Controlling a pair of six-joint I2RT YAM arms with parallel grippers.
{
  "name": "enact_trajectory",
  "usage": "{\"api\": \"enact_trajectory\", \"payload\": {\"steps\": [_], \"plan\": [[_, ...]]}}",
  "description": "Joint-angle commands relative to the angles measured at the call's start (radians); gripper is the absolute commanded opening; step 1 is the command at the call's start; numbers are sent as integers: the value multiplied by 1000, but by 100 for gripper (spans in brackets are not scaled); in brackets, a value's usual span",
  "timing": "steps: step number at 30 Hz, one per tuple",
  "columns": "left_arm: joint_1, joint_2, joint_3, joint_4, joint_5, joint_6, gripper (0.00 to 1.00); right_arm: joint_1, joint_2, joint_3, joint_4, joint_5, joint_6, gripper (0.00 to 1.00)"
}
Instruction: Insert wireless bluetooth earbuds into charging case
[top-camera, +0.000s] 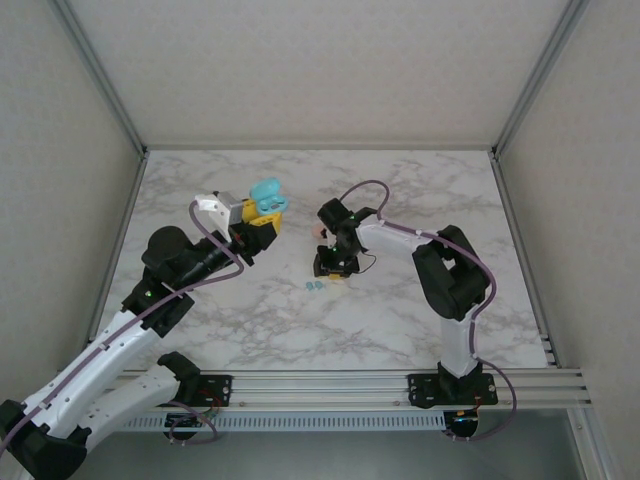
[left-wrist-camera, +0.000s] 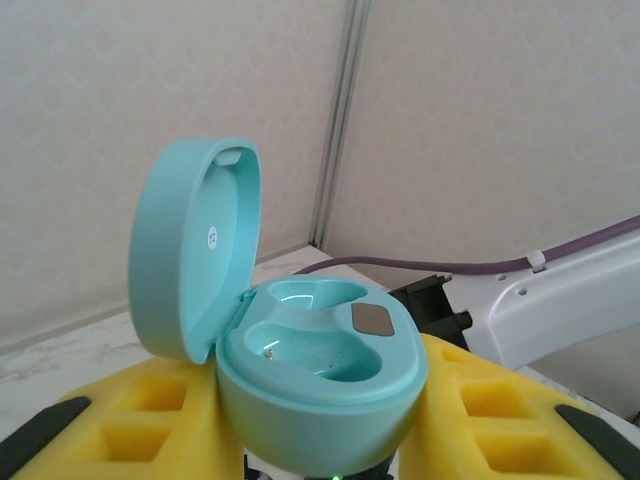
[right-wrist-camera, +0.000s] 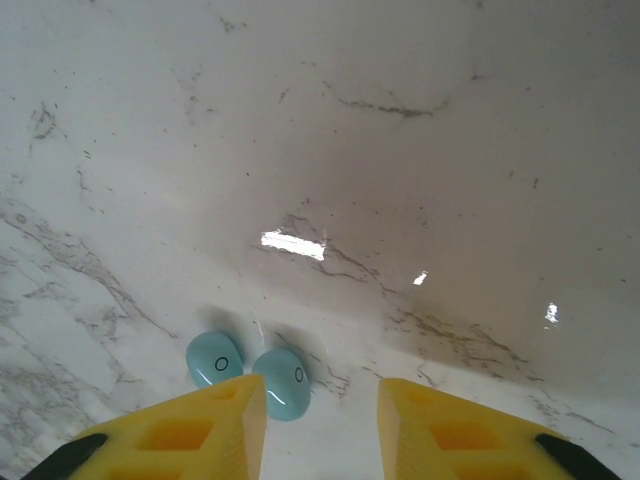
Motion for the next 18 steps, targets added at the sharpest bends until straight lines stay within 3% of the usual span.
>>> {"api": "enact_trajectory", "payload": {"steps": [1, 10, 18], "plan": [[7, -11, 17, 6, -17, 14, 27, 20, 30, 31, -26, -33, 6, 35], [7, -10, 16, 4, -21, 12, 27, 31, 59, 51, -48, -36, -2, 35], [7, -8, 19, -3, -18, 12, 28, 62, 59, 51, -96, 40, -12, 33]]}}
